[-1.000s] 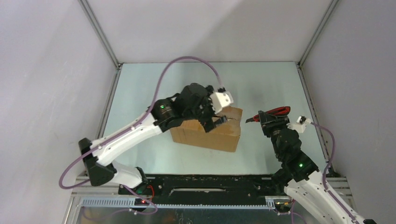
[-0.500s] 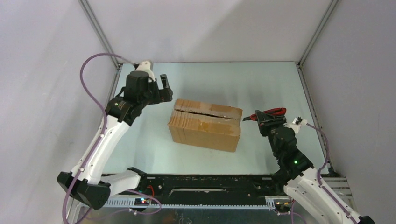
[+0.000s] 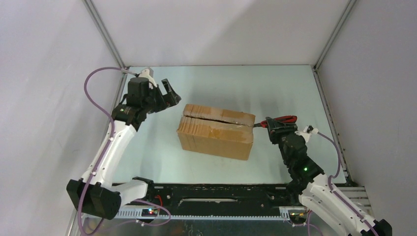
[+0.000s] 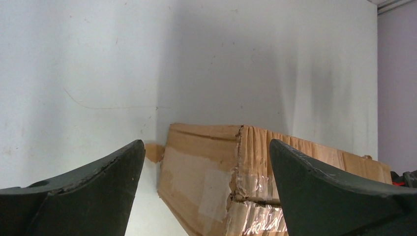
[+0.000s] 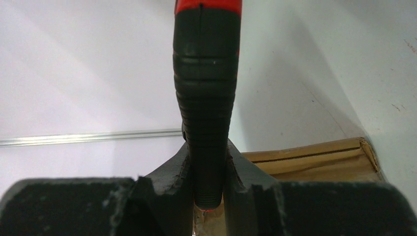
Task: Unpack the express box
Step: Cut the express box at the center of the board.
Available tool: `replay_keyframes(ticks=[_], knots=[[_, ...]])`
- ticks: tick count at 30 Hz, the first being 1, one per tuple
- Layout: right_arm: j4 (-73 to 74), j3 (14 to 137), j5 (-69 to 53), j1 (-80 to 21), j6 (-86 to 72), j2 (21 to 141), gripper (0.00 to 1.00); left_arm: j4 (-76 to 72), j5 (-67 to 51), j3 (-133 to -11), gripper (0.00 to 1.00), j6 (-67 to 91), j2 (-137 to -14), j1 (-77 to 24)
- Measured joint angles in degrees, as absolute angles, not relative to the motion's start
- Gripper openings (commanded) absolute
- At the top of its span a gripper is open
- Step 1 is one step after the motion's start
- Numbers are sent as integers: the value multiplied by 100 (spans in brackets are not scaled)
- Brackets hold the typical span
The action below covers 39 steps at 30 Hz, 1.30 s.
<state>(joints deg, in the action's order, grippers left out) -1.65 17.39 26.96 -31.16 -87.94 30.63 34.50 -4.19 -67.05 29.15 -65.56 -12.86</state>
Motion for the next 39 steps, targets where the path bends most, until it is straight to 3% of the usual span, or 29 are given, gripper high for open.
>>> replay_keyframes(ticks=[39], knots=[[-532, 1472, 2613, -3035, -9242, 2880, 0, 3098, -991, -6460, 100, 3415, -6973, -1153]])
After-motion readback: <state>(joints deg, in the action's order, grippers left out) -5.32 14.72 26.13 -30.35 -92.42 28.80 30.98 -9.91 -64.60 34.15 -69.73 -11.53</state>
